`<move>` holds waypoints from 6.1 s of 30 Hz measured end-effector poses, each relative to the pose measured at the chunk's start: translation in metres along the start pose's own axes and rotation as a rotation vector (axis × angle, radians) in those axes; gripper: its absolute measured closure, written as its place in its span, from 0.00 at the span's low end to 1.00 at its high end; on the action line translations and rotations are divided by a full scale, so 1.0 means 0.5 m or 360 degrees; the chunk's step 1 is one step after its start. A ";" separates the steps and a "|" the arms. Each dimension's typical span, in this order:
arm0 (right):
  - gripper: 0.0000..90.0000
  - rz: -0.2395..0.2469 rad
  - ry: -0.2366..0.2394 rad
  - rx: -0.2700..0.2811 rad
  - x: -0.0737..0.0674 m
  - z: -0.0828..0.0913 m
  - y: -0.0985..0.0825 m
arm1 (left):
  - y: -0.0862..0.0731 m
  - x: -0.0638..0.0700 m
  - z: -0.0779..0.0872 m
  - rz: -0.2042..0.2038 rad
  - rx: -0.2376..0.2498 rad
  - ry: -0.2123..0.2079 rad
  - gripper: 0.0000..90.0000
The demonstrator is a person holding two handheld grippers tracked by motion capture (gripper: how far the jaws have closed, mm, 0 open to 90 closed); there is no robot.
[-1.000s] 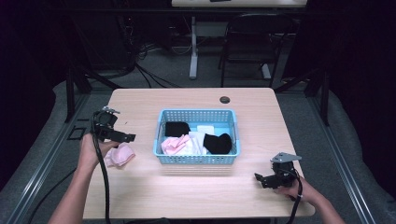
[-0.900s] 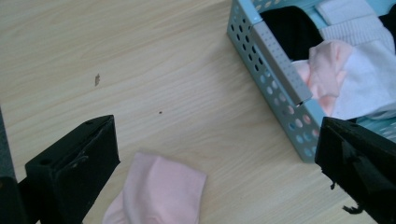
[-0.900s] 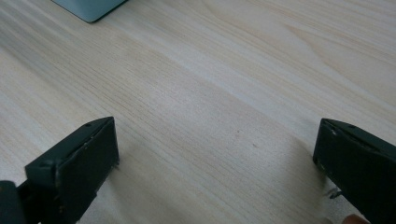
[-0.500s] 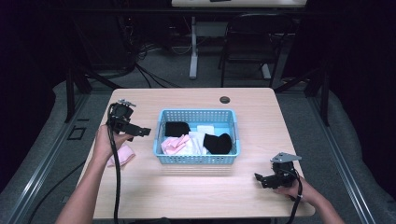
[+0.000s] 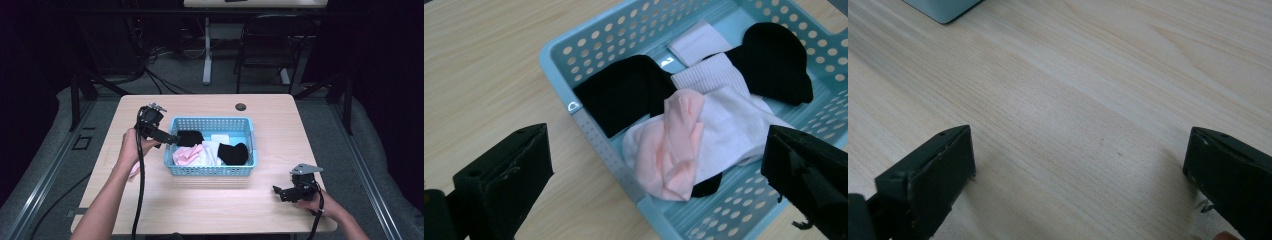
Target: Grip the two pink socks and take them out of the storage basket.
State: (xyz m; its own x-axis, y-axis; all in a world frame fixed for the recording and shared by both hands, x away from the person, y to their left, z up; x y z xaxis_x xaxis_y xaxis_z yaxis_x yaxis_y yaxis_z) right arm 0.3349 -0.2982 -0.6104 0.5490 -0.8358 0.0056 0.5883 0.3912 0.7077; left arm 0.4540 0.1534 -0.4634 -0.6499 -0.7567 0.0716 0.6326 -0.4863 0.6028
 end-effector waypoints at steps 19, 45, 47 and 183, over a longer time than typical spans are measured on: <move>0.00 0.0001 0.0000 0.0001 0.000 0.000 0.000 | 0.019 0.055 -0.085 -0.0117 -0.0127 -0.0047 0.00; 0.00 0.0001 -0.0002 -0.0001 0.000 0.000 0.000 | -0.005 0.082 -0.185 -0.0250 -0.0476 0.0069 0.44; 0.00 0.0001 -0.0002 -0.0001 0.000 0.000 0.000 | -0.008 0.079 -0.190 -0.0239 -0.0499 0.0081 0.47; 0.00 0.0003 0.0004 0.0002 0.000 0.000 0.000 | -0.224 -0.154 0.072 0.0309 -0.0086 0.0269 0.90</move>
State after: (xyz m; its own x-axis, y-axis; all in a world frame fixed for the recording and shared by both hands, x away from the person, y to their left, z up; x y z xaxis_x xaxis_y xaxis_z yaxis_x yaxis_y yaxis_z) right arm 0.3349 -0.2983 -0.6104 0.5515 -0.8342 0.0051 0.5867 0.3922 0.7084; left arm 0.4179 0.2819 -0.5079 -0.4373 -0.8982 0.0452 0.7631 -0.3440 0.5472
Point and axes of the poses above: each handheld gripper's, and its own axes: z roughly backward along the jaws, y roughly out of its top, x roughly to its right, the point moved 3 cm from there along -z, roughly forward along the jaws
